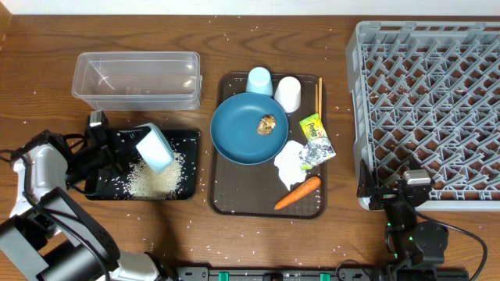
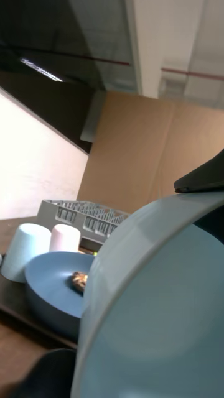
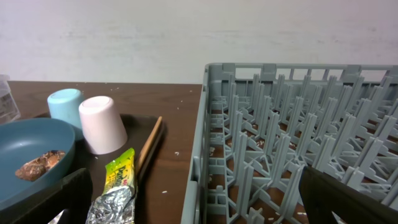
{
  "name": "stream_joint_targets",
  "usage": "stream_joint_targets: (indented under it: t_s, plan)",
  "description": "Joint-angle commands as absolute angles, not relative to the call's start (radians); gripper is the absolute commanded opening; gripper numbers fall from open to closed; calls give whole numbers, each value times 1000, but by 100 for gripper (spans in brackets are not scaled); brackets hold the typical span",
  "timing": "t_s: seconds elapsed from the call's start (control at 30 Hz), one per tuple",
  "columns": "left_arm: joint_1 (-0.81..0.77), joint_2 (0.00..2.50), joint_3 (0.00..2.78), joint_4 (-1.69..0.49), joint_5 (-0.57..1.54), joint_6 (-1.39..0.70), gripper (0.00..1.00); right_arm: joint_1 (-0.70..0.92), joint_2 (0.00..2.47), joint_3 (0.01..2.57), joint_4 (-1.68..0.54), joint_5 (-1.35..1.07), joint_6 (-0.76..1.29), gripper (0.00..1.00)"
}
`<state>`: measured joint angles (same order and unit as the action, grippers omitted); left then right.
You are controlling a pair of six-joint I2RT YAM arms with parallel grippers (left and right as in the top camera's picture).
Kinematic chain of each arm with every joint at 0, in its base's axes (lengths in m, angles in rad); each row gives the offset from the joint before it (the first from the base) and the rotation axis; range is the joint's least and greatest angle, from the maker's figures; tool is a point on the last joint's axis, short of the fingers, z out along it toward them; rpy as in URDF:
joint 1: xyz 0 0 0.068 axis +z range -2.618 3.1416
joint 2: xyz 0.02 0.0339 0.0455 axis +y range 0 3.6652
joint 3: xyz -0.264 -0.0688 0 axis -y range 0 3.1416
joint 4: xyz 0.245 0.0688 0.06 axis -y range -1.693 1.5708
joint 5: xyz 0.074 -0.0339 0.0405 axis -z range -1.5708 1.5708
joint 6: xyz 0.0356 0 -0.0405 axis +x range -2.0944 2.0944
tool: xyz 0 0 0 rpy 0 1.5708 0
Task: Sort waste into correct bins and load items into the dishwasher rack
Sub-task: 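Tilt the bowl with the left gripper to pour rice onto the black tray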
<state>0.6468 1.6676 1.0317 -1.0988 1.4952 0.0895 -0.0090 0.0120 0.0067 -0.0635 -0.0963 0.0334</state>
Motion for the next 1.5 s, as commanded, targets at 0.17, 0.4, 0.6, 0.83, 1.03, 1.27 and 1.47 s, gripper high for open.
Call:
stream_joint_targets:
  t_s: [0.17, 0.4, 0.6, 0.83, 1.03, 1.27, 1.47]
  plan:
    - [649, 1676, 1038, -1128, 1447, 268, 6, -21, 7, 6, -68, -94, 36, 99]
    - [658, 1672, 1040, -1151, 1570, 341, 6, -21, 7, 6, -67, -94, 36, 99]
    - [665, 1679, 1040, -1066, 1573, 123, 6, -21, 7, 6, -68, -94, 36, 99]
    - [656, 1678, 1040, -1103, 1563, 90, 6, -21, 7, 6, -68, -94, 36, 99]
    - [652, 1674, 1042, -979, 1476, 45, 6, -21, 7, 6, -67, -94, 36, 99]
    - [630, 1672, 1052, -1012, 1552, -60, 6, -21, 7, 6, -68, -94, 36, 99]
    - [615, 1673, 1051, -949, 1520, -48, 6, -21, 7, 6, -68, -94, 36, 99]
